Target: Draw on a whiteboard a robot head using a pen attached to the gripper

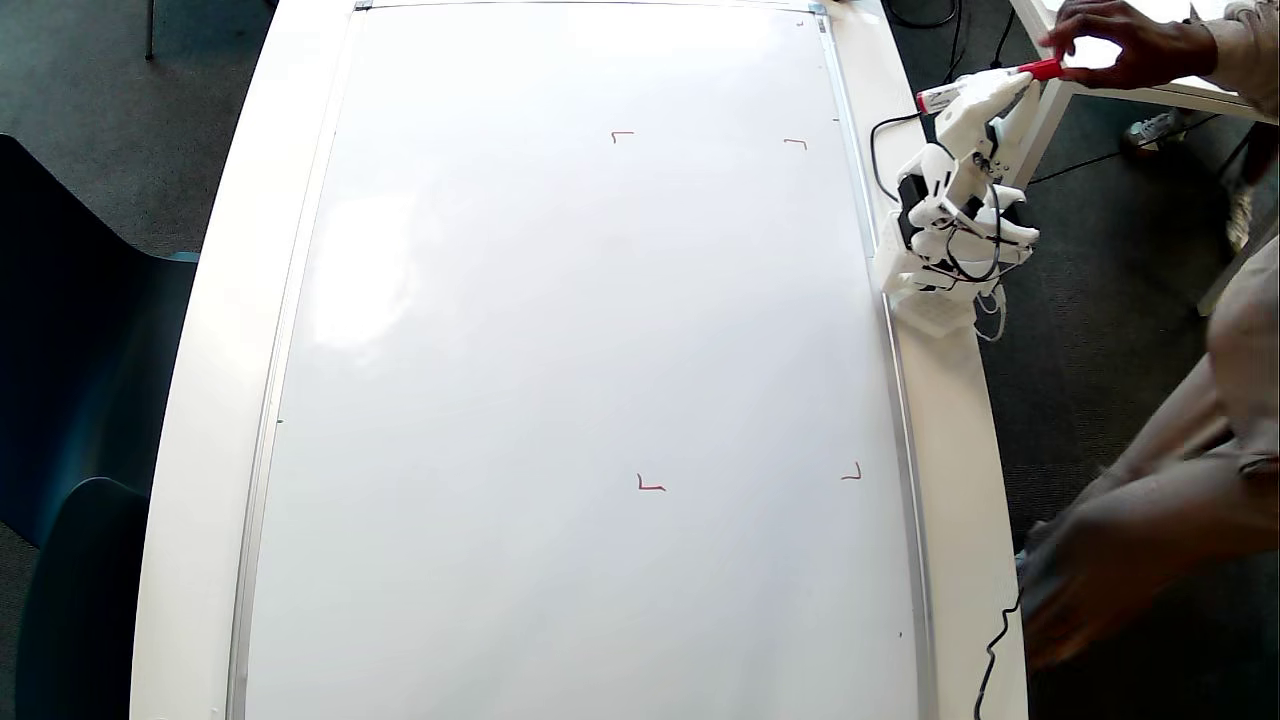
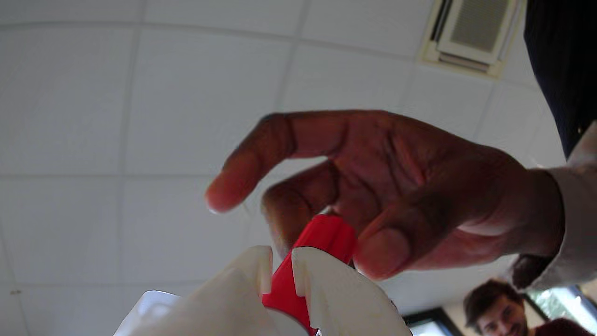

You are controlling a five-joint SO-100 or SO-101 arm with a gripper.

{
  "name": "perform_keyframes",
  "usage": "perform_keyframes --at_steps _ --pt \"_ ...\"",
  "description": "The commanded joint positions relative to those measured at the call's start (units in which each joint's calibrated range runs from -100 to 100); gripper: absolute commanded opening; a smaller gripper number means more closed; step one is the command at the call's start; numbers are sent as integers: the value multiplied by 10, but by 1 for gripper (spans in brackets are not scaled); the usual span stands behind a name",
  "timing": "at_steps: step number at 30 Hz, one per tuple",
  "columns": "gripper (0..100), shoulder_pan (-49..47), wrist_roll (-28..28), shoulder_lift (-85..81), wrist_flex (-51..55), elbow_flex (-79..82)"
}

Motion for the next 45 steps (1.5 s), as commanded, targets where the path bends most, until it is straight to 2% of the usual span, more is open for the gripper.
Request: perform_keyframes --at_steps 1,23,27,32,37,38,41,42,45 --pt "1 -1 2 4 -8 4" --pt "1 -1 5 5 -8 3" --pt "1 3 3 24 16 -43" --pt "1 -2 2 142 131 -211" --pt "1 -2 1 288 323 -438" --pt "1 -2 1 344 406 -526" --pt "1 -2 1 428 533 -658" --pt "1 -4 2 477 617 -731" --pt "1 -36 6 534 742 -825"
